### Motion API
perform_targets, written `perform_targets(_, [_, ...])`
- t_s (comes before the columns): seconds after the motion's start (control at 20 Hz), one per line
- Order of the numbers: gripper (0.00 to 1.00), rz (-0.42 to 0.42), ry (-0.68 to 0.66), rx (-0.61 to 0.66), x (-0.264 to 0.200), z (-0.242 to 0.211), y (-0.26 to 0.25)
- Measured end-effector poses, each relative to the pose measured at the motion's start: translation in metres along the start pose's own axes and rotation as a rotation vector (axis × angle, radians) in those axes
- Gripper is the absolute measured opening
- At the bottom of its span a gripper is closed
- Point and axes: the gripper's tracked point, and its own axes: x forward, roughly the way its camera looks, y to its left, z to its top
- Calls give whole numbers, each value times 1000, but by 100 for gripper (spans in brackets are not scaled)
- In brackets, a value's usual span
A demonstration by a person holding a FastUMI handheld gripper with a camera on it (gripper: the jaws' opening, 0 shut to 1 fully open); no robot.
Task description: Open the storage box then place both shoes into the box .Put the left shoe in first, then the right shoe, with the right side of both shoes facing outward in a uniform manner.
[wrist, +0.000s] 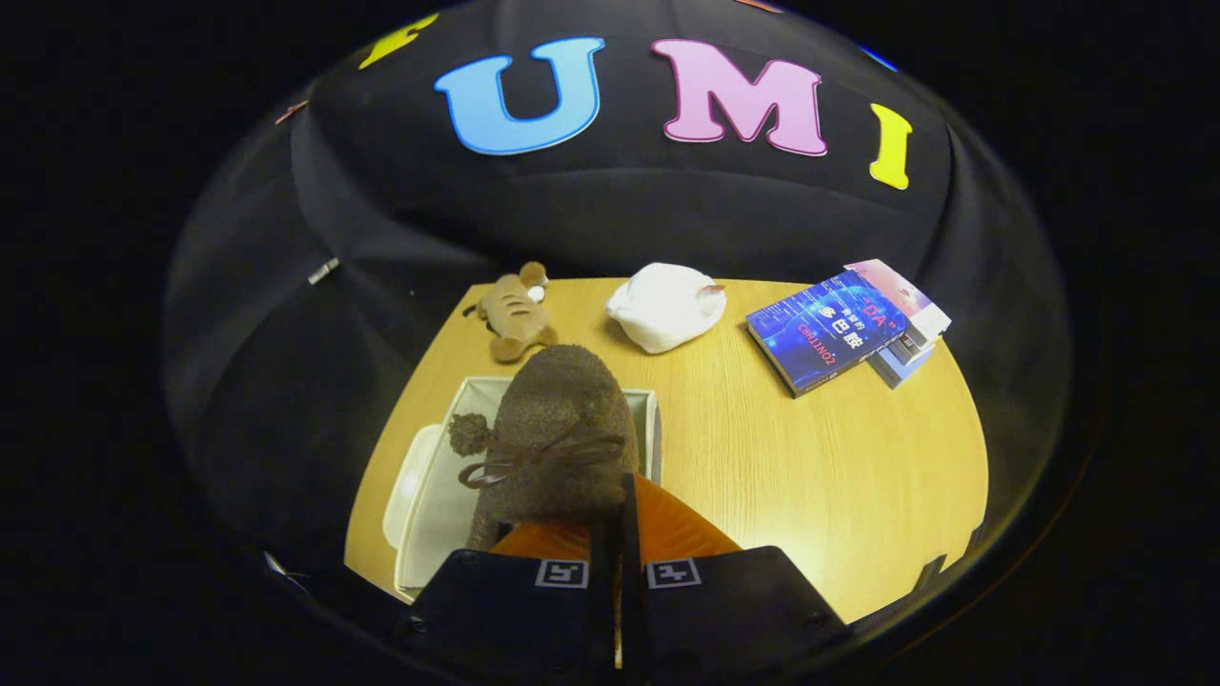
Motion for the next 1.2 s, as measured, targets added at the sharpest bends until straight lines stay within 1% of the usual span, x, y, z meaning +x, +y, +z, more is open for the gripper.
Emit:
perform_targets(0.15, [8, -47, 31, -51, 12, -15, 9])
perform_targets(0.25, [8, -111, 55, -86, 18, -24, 4])
perform_targets(0.3, [8, -117, 66, -92, 24, -29, 6])
perform_targets(0.35, [22, -109, 81, -91, 27, -33, 10])
perform_targets(0.4, [30, -94, 87, -88, 28, -35, 16])
perform_targets(0.5, [49, -85, 66, -90, 25, -28, 20])
perform_targets(0.65, [98, -74, 61, -100, 25, -26, 24])
perform_targets(0.7, [100, -74, 61, -105, 24, -26, 23])
perform_targets(0.95, [99, -55, 48, -117, 20, -26, 19])
perform_targets(1.1, [99, -23, 26, -113, 15, -22, 18])
perform_targets(1.2, [99, 13, -8, -108, 10, -15, 19])
